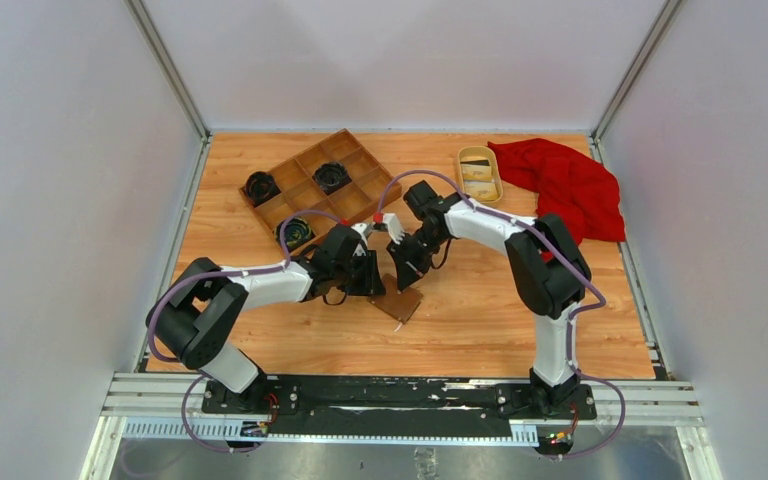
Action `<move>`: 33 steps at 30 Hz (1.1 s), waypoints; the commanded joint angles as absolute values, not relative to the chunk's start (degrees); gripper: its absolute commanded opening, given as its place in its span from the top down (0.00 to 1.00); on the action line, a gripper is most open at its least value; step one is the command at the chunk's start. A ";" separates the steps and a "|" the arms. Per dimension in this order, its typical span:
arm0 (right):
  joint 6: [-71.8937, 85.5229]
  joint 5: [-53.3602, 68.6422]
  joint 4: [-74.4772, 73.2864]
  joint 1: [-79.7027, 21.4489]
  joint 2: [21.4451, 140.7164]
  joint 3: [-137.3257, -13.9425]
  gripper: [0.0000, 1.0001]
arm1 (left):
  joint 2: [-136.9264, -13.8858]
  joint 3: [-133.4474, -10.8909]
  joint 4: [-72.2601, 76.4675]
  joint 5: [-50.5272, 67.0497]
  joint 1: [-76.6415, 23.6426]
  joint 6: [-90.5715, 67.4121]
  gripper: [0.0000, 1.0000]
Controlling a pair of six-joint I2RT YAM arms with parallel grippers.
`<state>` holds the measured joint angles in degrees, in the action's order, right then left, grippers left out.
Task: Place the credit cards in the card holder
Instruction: Close the card holder at the center of the board.
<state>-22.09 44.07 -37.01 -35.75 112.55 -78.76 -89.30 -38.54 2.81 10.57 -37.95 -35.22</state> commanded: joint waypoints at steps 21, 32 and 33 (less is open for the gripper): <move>-21.64 42.72 -39.18 -41.35 115.19 -76.88 1.00 | -92.02 -36.21 -0.26 8.64 -38.58 -32.59 0.62; -19.80 40.73 -38.77 -41.36 118.41 -77.38 1.00 | -91.85 -35.64 -0.26 8.88 -38.58 -32.71 0.62; -19.61 40.58 -38.75 -41.27 118.66 -77.47 1.00 | -91.78 -35.60 -0.26 8.92 -38.61 -32.73 0.62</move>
<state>-21.28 43.33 -37.34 -37.34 113.40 -78.32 -89.25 -38.11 3.16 10.44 -37.47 -38.02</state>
